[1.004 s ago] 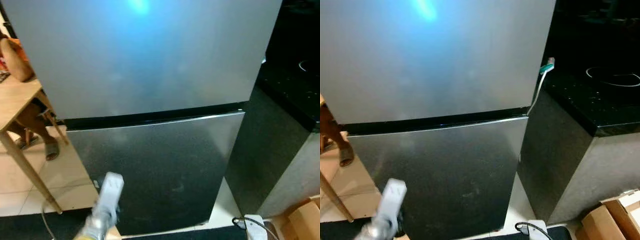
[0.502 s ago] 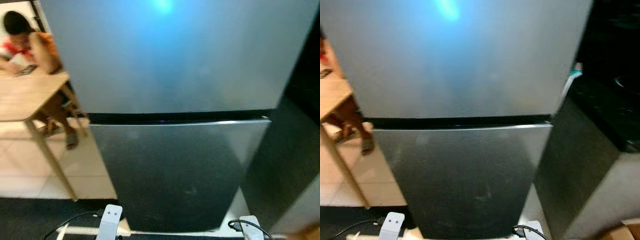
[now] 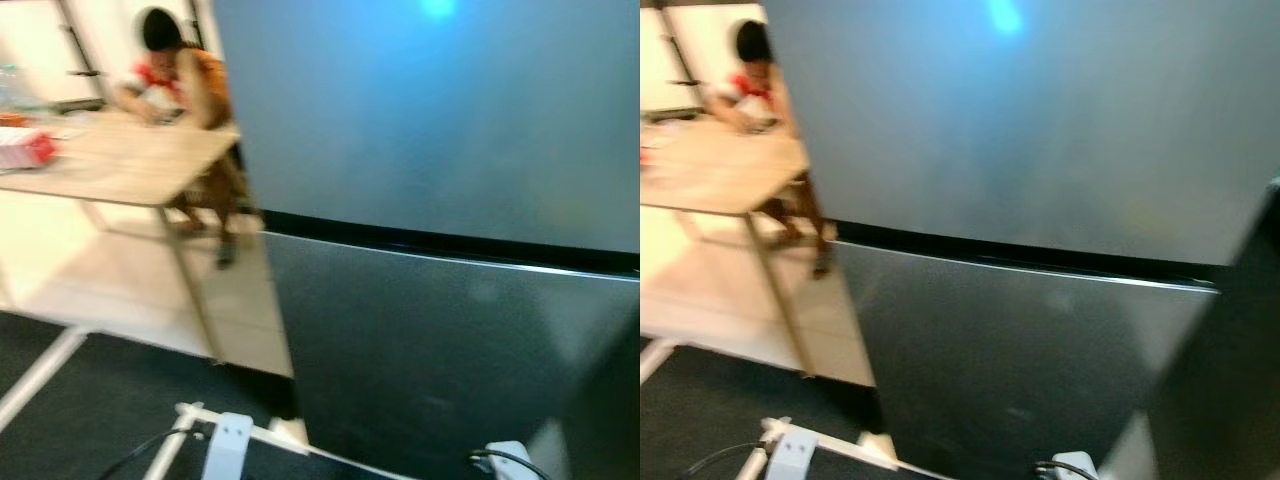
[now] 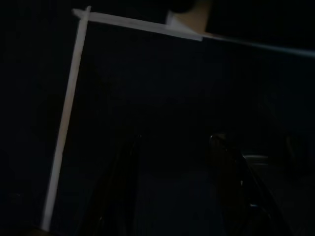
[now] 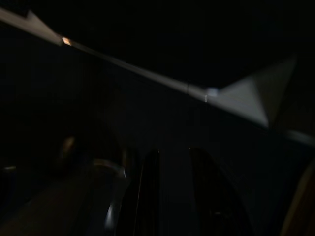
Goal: Restocking fridge
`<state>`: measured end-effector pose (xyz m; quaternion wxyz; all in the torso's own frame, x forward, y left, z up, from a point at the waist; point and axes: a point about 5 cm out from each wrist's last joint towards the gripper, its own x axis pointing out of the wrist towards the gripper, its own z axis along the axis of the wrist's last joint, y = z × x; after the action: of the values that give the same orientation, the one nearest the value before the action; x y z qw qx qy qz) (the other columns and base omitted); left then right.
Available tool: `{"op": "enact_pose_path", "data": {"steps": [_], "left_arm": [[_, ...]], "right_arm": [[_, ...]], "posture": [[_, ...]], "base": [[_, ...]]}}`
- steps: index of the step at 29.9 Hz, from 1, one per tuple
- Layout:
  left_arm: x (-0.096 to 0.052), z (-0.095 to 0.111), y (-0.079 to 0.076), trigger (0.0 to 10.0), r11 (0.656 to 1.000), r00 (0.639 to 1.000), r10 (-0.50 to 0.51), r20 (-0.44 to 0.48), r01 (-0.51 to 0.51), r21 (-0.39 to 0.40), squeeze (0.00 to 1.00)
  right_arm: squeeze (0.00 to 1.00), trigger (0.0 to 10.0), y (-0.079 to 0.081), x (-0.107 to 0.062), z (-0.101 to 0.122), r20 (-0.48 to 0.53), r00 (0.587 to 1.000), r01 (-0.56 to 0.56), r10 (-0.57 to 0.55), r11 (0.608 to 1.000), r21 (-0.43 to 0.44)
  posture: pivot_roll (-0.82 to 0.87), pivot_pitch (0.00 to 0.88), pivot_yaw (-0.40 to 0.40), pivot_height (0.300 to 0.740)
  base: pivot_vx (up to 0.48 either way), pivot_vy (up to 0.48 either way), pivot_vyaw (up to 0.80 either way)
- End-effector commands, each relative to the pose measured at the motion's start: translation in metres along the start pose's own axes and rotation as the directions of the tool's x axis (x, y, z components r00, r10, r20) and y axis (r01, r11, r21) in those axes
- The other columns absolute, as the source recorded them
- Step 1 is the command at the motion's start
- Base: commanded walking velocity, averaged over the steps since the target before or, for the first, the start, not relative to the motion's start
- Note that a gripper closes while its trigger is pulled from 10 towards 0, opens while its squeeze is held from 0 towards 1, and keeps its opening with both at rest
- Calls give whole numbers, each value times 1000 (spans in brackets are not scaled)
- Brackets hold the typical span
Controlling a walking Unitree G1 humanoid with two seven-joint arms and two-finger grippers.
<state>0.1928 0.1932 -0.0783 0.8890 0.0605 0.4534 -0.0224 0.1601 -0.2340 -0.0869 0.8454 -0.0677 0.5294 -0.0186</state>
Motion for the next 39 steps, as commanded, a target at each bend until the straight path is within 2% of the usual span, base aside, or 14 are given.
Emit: {"op": "enact_pose_path", "data": {"steps": [1,11,12,15,20,26,30,34,39], "left_arm": [[-1,-5,3,10000,1000,1000,5,-16,-5,9,0],[-1,-5,-2,10000,1000,1000,-3,-10,2,-28,0],[-1,-3,-4,10000,1000,1000,-15,8,15,-7,0],[0,0,-5,10000,999,999,-32,25,32,-7,0],[2,24,-7,10000,998,991,-43,125,48,-37,0],[3,40,-14,10000,997,981,-61,185,68,-32,0],[4,48,-19,10000,995,976,-79,205,90,-46,0],[4,62,-23,10000,995,966,-102,236,103,8,0],[4,68,-23,10000,993,962,-106,252,116,-26,0]], "right_arm": [[0,10000,5,1,2,11,1000,-12,12,1000,4],[0,10000,1,0,0,6,1000,-18,18,1000,-17],[0,10000,0,0,0,6,1000,-20,20,1000,-23],[0,10000,0,0,1,8,1000,-21,22,999,-29],[0,10000,1,0,3,20,999,-27,27,999,-36],[0,10000,3,0,4,27,999,-27,28,999,-37],[0,10000,5,0,5,34,999,-25,26,999,-28],[0,10000,8,1,7,42,999,-28,29,999,-22],[0,10000,10,1,8,43,999,-32,33,999,-22]], "posture": [[-35,0,28,740],[-34,13,14,740],[-35,19,4,740],[-36,20,3,740],[-33,14,-9,740],[-40,0,11,740],[-49,1,21,740],[-49,3,29,740],[-35,5,26,740]], "base": [[0,0,800],[0,0,800],[0,0,800],[0,0,800],[0,0,800],[0,0,800],[0,0,800],[0,0,800],[0,0,800]]}}
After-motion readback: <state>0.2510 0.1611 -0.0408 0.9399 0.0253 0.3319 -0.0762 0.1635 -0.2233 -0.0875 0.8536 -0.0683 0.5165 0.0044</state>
